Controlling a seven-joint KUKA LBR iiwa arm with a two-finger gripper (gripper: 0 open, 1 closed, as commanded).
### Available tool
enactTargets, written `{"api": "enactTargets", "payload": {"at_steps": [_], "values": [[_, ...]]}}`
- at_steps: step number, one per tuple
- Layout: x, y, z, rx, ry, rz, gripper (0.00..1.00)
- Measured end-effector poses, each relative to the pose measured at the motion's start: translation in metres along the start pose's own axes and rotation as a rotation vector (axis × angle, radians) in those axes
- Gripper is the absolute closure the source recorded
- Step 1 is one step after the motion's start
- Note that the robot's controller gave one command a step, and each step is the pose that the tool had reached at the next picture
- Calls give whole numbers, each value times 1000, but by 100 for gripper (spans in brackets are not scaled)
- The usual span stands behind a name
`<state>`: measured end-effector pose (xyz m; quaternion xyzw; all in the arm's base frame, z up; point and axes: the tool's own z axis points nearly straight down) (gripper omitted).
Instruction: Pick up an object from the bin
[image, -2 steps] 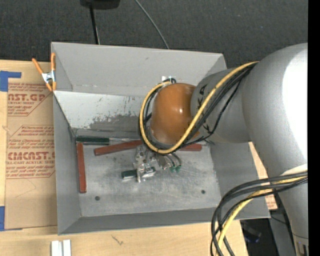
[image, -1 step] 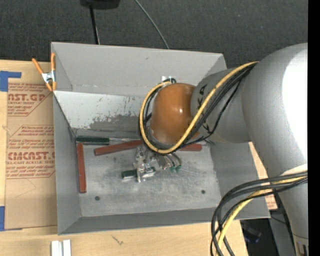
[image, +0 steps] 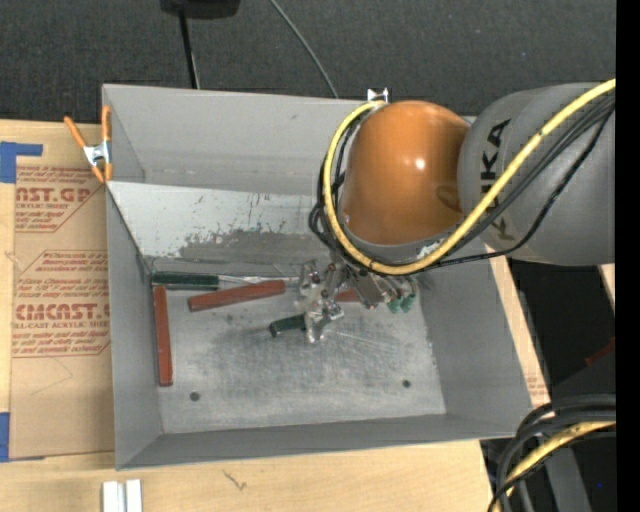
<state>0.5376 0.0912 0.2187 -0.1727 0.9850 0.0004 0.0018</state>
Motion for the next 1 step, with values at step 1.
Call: {"api": "enactTargets", "payload": {"at_steps": [1], "values": [[0,0,0,0,1,0,100]]}}
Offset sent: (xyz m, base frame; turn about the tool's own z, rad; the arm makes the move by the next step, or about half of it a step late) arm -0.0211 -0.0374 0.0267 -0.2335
